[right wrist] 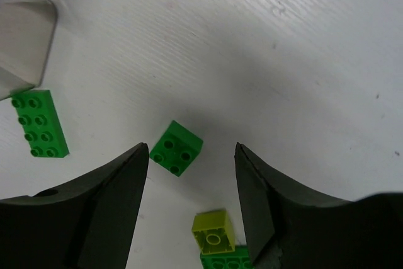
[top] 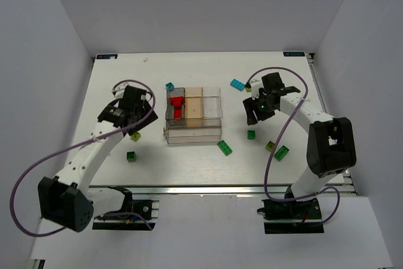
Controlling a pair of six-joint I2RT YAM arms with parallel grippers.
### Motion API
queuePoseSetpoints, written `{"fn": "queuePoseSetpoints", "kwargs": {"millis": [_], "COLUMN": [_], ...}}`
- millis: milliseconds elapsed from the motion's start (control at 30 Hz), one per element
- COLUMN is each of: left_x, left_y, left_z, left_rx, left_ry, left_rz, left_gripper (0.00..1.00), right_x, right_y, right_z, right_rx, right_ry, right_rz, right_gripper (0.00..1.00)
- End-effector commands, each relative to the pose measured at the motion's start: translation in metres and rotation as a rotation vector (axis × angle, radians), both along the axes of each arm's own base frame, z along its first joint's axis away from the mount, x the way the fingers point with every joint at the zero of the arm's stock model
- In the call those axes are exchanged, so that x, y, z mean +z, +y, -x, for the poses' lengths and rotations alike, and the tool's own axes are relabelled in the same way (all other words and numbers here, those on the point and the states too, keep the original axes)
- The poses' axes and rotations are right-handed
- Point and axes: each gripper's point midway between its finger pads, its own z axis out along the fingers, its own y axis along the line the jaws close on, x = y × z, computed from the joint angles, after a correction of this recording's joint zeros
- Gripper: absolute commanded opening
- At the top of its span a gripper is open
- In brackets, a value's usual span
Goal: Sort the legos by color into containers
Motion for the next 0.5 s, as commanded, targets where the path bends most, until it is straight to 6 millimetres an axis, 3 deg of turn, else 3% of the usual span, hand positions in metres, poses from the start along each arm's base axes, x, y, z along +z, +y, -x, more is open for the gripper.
{"fn": "queuePoseSetpoints", "kwargs": {"millis": [0,200,467], "left_x": [-0.022,-0.039,-0.073], "left_y": [0.018,0.029,0.046], "left_z": [0.042,0.067,0.08], "left_rx": [0.13,0.192,0.234], "left_ry": [0.078,0.085,0.166], "left_rz": [0.022,0.032,-0.068], "left_gripper": [0.78,0.82,0.85], "right_x": [-0.014,-0.04,-0.062], "right_y": [-0.017,-0.007,0.001], "right_z": [0.013,0.038,0.042], "right_rx": [-0.112,-0.166,-0.221], "right_ry": [0.069,0.227,0.278], "right_rz": [0.104,0.106,0.124], "right_gripper": [0.64,0.64,0.55]}}
